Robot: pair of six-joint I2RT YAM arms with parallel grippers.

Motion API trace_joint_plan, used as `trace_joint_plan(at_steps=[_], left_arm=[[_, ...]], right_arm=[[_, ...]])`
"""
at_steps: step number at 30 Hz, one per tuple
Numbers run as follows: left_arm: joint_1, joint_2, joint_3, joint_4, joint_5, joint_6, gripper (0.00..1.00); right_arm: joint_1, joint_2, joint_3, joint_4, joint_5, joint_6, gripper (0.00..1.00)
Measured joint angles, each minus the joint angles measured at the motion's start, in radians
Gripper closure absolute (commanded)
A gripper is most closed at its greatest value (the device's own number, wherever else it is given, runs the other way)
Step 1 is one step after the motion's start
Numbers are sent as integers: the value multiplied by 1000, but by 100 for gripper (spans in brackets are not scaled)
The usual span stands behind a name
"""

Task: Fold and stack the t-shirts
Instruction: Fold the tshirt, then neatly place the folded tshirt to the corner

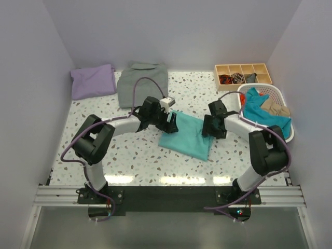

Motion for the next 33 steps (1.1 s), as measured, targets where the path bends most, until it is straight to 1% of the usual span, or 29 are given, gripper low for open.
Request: trace_joint_plan(at_steps=[6,10,14,18,21,23,26,28,30,33], left_arm=[[0,0,-41,0,-5,-1,18],[0,0,-47,1,-11,-6,18],[0,0,-47,0,-32,-8,18],[0,-1,-47,-3,-65,-9,19],[0,-16,-48,-20,-131,-18,19],[0,-47,-51,-34,-193,-28,18],[0,-127,-63,-48,-264,-35,17],[0,-184,-64,-37,-283,-35,17],[0,-224,-61,-19,-277,-35,18],[0,-231,-48,13,-230,-35,18]], right_arm=[[-6,176,205,16,-92,-146,32],[-7,240,291,31,-147,-205,32],[-6,228,299,21,-154,-232,30],[-6,138,300,10,-186,-249,30],[-6,59,310,17,-233,-251,30],[-6,35,325,27,-266,-252,30],[-6,47,332,55,-317,-249,30],[-6,78,330,76,-357,-244,31],[-6,115,330,95,-384,-238,31],[-5,181,330,117,-410,-229,31]])
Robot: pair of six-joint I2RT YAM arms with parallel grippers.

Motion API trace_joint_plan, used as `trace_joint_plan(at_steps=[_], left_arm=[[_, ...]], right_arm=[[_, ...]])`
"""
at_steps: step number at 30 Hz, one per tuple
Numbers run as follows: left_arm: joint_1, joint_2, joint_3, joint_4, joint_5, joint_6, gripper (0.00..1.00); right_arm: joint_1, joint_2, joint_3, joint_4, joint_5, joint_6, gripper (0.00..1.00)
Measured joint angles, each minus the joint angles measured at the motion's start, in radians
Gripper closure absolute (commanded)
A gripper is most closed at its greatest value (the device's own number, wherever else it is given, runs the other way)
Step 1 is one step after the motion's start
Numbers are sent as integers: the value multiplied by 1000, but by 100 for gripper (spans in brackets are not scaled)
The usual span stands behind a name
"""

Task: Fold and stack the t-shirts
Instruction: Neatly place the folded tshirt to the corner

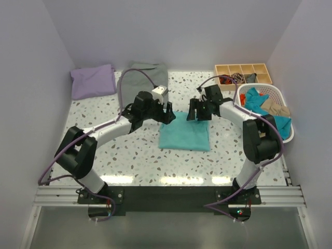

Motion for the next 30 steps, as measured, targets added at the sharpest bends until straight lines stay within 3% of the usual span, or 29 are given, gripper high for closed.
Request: trace_joint_plan(at_steps=[11,16,30], left_arm=[[-7,209,22,132,205,-33,19],[-11,329,32,171,201,-39,19],[-11,300,0,204,97,-40,18]], right_arm=[[0,61,0,0,92,-10,31],[1,61,-1,-14,177,-19,30],[-3,49,-10,-72,378,-30,28]])
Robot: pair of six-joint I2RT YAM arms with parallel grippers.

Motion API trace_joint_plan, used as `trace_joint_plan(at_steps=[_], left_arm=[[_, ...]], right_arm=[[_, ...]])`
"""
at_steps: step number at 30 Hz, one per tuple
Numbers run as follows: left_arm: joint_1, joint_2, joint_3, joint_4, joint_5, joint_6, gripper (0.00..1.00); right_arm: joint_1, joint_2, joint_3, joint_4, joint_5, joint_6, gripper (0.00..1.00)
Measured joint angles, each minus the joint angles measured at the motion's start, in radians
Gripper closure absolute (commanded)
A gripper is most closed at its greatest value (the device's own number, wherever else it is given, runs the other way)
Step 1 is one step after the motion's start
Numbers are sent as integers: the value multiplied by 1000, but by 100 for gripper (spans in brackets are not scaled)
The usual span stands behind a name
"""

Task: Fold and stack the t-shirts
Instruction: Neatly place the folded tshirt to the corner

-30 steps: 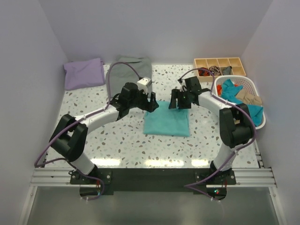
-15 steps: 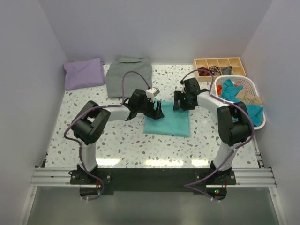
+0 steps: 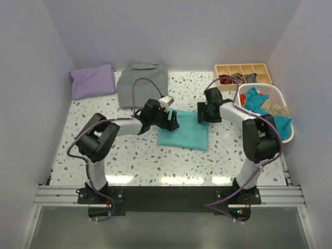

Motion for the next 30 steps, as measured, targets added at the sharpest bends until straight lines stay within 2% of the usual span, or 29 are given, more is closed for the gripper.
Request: trace_joint_plan(at_steps=[4,6,10,13,22,30], left_arm=[[0,-85,-20,-43,-20,12,12],[0,-156,-23,-59,-33,21,0],[1,-286,-22,-69,-75,41,0],[9,-324,-38,-69,-107,44,0],[105,-304,-209,-111,-168,40,0],[141,-248,-215,-75,-117,40,0]], right_arm=[[-1,-92,-46,-5,-3,-8,26],[-1,-160,-54,-8,-11,-11,26],[-1,-276,-54,-5,-39,-13,26],[-1,-317,-54,-7,-51,-16,26],[-2,-326,-54,-32,-67,-26,25],[-2,-327,-59,-31,-68,-27,25]])
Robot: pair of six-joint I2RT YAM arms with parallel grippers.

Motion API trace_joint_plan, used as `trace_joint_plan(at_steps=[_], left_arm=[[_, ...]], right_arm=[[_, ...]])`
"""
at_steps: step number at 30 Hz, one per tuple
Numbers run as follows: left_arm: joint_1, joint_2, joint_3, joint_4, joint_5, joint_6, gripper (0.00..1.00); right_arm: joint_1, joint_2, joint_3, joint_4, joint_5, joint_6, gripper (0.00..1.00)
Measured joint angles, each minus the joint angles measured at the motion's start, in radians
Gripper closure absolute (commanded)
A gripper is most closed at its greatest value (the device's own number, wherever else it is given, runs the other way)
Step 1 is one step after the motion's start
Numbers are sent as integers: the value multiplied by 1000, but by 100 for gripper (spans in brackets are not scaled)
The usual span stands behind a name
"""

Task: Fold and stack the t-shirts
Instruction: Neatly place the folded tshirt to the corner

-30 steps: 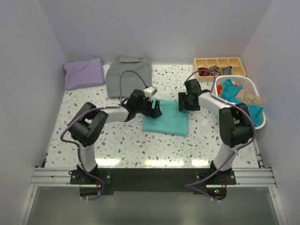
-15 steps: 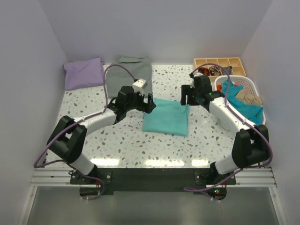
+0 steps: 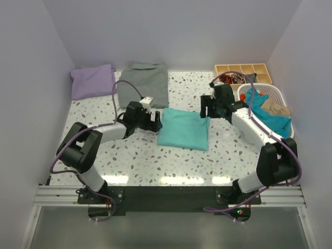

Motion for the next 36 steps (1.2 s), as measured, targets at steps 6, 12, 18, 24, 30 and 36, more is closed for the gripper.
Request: trace_joint_plan(at_steps=[6,12,18,24,30,36], left_arm=[[0,85,12,53,122,-10,0],[-11,202,92,151,290,-28,0],[-92,322,201,216,379,-59,34],[-137,440,266,258,456,-137,100],[-133,457,375,132,461,-122,100],[-93,409,599,-162,349,21,100]], right_arm=[[-5,0,-15,0,0,0,25],[-6,0,-18,0,-1,-1,25],[-7,1,-18,0,0,-3,25],[-13,0,-18,0,3,-3,25],[-18,-19,-35,-1,24,-2,25],[-18,-60,-46,1,35,-2,25]])
